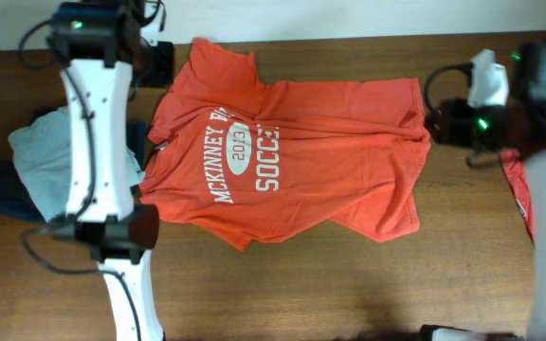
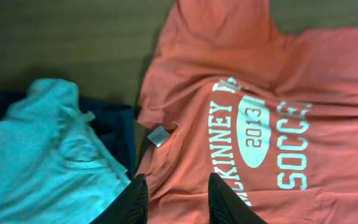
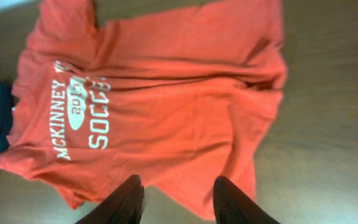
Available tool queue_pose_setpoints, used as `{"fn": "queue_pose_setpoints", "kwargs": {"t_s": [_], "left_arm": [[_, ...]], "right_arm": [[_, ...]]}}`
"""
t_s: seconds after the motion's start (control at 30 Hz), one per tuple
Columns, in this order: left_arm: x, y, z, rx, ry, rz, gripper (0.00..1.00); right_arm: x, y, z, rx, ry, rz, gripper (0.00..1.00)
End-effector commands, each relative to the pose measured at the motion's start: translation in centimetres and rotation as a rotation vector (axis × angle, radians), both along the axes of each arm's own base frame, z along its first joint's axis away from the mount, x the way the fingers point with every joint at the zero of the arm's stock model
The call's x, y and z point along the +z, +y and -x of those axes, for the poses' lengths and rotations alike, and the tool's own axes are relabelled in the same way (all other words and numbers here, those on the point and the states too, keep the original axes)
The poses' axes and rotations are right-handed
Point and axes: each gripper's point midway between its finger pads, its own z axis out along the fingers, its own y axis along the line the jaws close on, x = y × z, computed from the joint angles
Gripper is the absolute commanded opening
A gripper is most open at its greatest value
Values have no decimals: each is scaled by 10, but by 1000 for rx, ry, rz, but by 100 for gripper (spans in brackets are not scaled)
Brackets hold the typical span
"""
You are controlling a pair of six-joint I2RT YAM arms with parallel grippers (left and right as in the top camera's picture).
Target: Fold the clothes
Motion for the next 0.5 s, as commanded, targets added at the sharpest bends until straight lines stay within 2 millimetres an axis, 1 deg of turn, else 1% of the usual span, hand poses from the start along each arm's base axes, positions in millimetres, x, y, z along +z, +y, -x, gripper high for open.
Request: {"fn": "queue_pose_setpoints", "kwargs": {"t_s": [0.0,0.03,0.07,0.13,0.17,0.2,0.23,0.27,0.3,0.37,0.4,0.43,0.47], "left_arm": [[69,-3,45,-33,-135,34,32],[79,-4,65,-41,-139,35,32],[84,-4,91,-49,-123,34,32],[76,-5,123,-47,-68,37,33],[66,-6,137,-39,-27,42,32],[49,-8,155,-33,37,43,32],[25,-11,174,-24,118,47,32],[8,-15,184,-16,171,55,32],[-13,-23,195,-27,229,74,32],[-63,-48,217,-89,352,127,33],[-89,-55,225,-91,401,128,33],[-120,-61,236,-93,457,113,33],[-143,-64,243,-97,492,102,36]], "right_arm": [[40,-5,51,-86,-73,60,46],[45,-3,66,-98,-77,54,47],[49,0,82,-118,-74,39,49],[47,3,101,-162,-51,4,54],[43,4,107,-182,-33,-12,57],[35,4,111,-203,-7,-29,59],[23,5,113,-225,30,-45,63],[11,5,114,-235,63,-53,63],[-4,5,114,-244,103,-61,64],[-41,5,109,-246,188,-71,64],[-61,6,106,-242,232,-80,64],[-77,9,105,-233,271,-100,64],[-91,12,104,-226,308,-117,64]]}}
